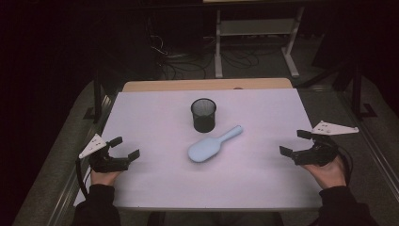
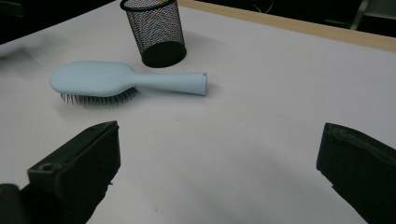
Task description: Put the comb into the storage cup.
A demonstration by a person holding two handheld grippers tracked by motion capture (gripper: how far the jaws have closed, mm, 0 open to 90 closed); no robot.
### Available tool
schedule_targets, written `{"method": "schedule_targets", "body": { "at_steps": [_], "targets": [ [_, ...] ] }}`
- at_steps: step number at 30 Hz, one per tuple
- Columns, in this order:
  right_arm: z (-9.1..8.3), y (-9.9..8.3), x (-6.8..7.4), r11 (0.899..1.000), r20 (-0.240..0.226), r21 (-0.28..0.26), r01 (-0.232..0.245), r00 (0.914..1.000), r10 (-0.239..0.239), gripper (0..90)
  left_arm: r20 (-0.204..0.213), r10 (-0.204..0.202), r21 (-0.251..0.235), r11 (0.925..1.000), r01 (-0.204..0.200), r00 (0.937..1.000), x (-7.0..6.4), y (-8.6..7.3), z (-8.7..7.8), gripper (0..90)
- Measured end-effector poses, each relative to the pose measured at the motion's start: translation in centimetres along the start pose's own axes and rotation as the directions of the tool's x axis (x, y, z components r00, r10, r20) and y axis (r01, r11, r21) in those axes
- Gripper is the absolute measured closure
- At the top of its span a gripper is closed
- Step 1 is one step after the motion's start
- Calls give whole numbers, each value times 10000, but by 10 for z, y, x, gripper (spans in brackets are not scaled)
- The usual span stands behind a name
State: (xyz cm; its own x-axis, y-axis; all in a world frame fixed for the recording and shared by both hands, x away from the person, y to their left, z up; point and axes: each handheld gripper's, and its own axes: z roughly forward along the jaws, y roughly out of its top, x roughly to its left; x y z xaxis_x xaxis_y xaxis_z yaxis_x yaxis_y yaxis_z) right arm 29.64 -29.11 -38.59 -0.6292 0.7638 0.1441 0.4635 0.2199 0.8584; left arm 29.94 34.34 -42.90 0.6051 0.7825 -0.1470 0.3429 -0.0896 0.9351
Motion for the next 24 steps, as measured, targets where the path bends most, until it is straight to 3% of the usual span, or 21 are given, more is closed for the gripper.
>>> {"method": "schedule_targets", "body": {
  "at_steps": [24],
  "targets": [
    [15, 32, 2, 9969, -421, 690, 388, 9985, -360, 0, 49, 194, -127, 9997, -194, 9998, -2, 0, -2, 0]
  ]
}}
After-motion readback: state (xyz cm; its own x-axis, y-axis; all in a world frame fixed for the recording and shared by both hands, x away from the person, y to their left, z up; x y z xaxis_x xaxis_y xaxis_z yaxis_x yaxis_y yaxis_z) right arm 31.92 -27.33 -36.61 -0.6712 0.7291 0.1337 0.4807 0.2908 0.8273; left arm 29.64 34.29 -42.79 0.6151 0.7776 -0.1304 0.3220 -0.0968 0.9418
